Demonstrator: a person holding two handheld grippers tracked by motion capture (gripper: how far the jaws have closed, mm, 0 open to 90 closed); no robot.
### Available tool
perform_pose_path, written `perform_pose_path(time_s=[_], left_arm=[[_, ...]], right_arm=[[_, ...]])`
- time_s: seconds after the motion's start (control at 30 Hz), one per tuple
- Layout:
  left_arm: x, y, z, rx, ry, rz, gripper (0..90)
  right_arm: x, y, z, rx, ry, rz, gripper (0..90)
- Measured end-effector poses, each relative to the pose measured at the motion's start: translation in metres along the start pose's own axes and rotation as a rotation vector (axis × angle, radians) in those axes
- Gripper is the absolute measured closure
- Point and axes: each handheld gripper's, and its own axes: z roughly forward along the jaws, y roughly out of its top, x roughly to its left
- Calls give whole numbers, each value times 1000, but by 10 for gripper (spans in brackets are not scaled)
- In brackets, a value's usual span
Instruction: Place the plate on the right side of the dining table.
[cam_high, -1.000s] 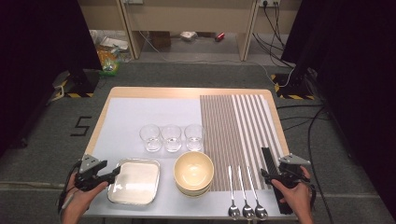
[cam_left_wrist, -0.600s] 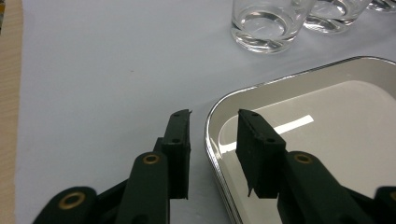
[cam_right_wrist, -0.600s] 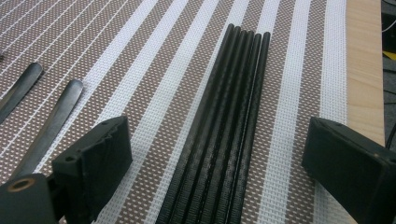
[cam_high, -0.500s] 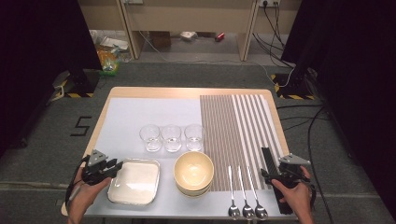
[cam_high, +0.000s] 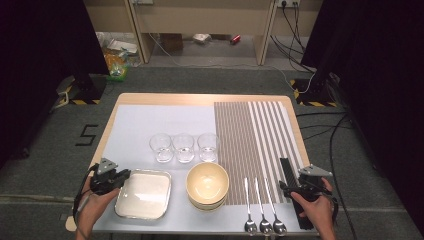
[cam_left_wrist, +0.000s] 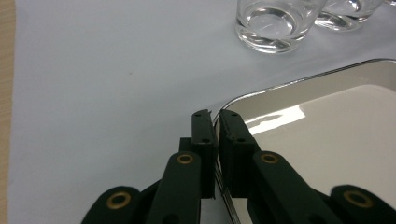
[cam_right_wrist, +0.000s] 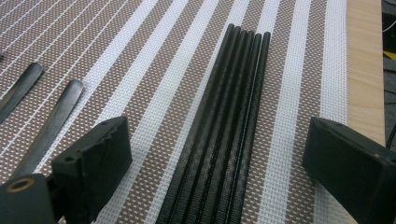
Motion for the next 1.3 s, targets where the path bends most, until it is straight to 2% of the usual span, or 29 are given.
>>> perform_pose_path(time_s=[0.07,0.13,0.23,0.27,0.33,0.4,0.67,0.77,0.9,1.07,1.17,1.2,1.27,1.3], left_arm=[[1,2,-3,-18,-7,-9,853],[1,7,-8,-31,-5,0,860],[0,15,-12,-29,-4,17,867],[1,17,-14,-14,-8,26,868],[1,17,-14,-30,2,26,869],[3,17,-15,-21,-1,25,869],[18,9,-15,-13,-6,-16,867],[24,5,-17,-7,-20,-35,868],[27,3,-18,-4,-16,-39,867],[31,0,-19,-14,-20,-69,860],[32,-1,-20,-10,-34,-87,831],[33,-2,-21,-5,-53,-103,821],[33,-3,-21,-6,-55,-110,806],[34,-3,-23,8,-54,-110,791]], right_arm=[[0,0,0,0,0,0,83],[0,0,0,0,0,0,83],[0,0,0,0,0,0,83],[0,0,0,0,0,0,83],[0,0,0,0,0,0,83],[0,0,0,0,0,0,83],[0,0,0,0,0,0,83],[0,0,0,0,-1,-1,83],[0,0,0,0,-1,-1,82],[0,0,0,0,-1,-1,83],[0,0,0,0,-1,-1,83],[0,0,0,0,-1,-1,82],[0,0,0,0,-1,-1,83],[0,0,0,0,-1,-1,82]])
